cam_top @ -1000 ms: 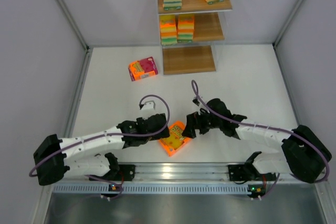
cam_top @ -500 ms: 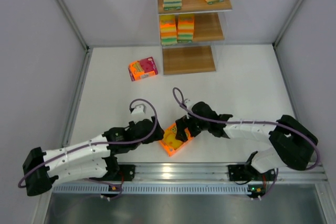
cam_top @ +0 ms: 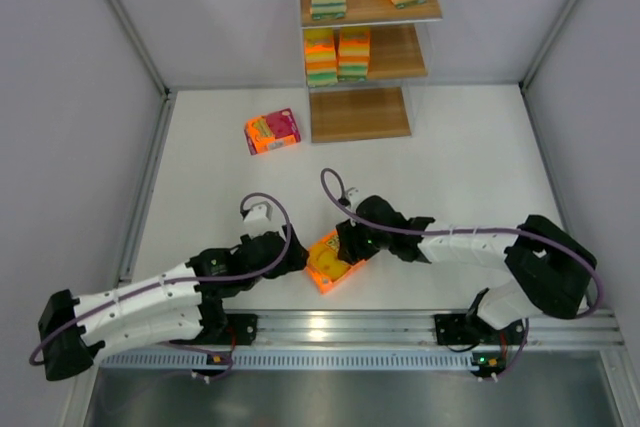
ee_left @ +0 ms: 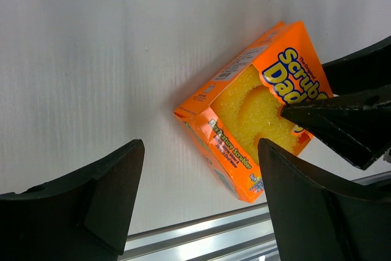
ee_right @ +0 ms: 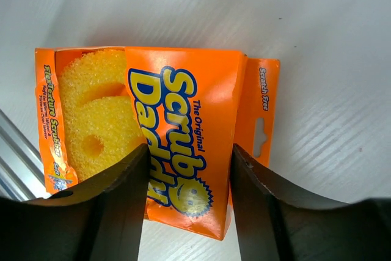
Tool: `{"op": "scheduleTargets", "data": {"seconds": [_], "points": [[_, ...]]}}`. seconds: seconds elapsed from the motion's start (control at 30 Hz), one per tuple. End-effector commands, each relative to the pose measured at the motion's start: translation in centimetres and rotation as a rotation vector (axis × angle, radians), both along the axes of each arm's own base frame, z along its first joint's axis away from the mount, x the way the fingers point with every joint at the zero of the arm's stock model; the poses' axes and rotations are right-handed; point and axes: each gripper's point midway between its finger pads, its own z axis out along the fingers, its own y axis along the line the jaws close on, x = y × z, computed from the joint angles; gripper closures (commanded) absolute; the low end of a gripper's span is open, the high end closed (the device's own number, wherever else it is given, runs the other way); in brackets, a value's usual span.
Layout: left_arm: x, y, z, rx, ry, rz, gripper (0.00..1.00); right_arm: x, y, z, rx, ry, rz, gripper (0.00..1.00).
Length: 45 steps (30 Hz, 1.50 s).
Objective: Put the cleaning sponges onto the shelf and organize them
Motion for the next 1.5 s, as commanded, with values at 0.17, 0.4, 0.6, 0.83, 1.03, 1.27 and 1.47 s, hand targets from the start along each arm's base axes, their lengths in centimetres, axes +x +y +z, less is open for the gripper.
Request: {"op": "scheduleTargets", "data": {"seconds": [0.17, 0.4, 0.6, 0.83, 1.03, 1.27, 1.47], "points": [[0.3, 0.9, 0.8, -0.026, -0.048, 0.026, 0.19, 3.9, -1.6, 5.3, 0.037, -0.122, -0.27, 0.48], [0.5, 1.1, 0.6, -0.005, -0.057, 0.032, 0.18, 10.9, -3.9, 9.4, 0.17, -0.12, -0.602, 0.51], [0.7, 0.9, 1.3, -0.014, -0.07, 0.034, 0.18, 17.5, -6.1, 10.5, 0.271, -0.126, -0.956, 0.43], [1.0, 1.0, 2.3, -0.033, -0.101, 0.036, 0.17, 22.6, -7.9, 10.2, 0.312, -0.138, -1.321, 0.41], [0.8, 0.7, 2.6, -0.043, -0.094, 0.022, 0.17, 25.5, -8.2, 8.7, 0.454, -0.059, -1.573, 0.46], [0.5, 0.5, 2.9, -0.064, -0.082, 0.01, 0.17, 28.6, -6.0, 7.0, 0.533, 0.04, -1.731, 0.46], [0.6, 0.7, 3.5, -0.093, -0.101, 0.022, 0.17, 31.2, -4.8, 7.0, 0.55, 0.05, -1.854, 0.46]]}}
